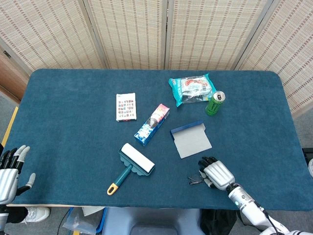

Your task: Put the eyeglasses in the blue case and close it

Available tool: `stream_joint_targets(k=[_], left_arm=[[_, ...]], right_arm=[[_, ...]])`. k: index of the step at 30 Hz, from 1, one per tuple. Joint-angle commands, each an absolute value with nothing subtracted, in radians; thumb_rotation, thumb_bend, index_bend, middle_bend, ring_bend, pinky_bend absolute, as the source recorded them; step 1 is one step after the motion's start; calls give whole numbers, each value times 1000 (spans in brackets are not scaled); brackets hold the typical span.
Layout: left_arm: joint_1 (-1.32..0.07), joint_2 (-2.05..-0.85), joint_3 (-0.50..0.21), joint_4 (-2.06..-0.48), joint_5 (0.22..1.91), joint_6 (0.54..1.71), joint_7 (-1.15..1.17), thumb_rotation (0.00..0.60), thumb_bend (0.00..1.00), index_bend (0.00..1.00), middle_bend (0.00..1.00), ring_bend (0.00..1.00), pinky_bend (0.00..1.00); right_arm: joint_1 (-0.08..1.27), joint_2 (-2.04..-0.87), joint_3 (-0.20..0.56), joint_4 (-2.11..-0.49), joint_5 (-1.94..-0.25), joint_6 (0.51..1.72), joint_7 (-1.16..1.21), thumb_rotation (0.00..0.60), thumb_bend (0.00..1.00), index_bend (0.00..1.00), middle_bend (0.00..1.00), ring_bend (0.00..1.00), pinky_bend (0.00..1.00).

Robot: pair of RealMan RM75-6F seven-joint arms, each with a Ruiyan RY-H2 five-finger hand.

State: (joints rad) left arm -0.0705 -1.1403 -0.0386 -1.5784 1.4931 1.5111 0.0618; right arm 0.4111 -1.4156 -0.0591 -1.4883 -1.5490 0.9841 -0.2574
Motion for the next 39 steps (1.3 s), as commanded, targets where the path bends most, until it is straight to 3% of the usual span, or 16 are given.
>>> stream_joint_targets(k=[1, 21, 30, 39], left_arm=[[-70, -1140, -39, -1578, 1493, 1511, 62, 600, 382, 3, 0, 0, 0], [-69, -1138, -39, -1572, 1498, 1513, 51, 600, 382, 3, 0, 0, 0], [-68, -1138, -38, -1576, 1502, 1514, 55, 600, 382, 3, 0, 0, 0], [-70, -1140, -35, -1582, 1510, 1513, 63, 600, 381, 3, 0, 0, 0]], right_arm=[[411, -1421, -60, -1482, -1551, 993, -256, 600, 460, 560, 259, 109, 186], [402, -1390, -44, -1503, -1557, 1077, -248, 600, 525, 606, 293, 109, 186], [438, -1342, 29, -1521, -1516, 1084, -257, 600, 525, 606, 296, 109, 186], [547, -1375, 125, -1454, -1397, 962, -297, 600, 525, 607, 296, 109, 186]])
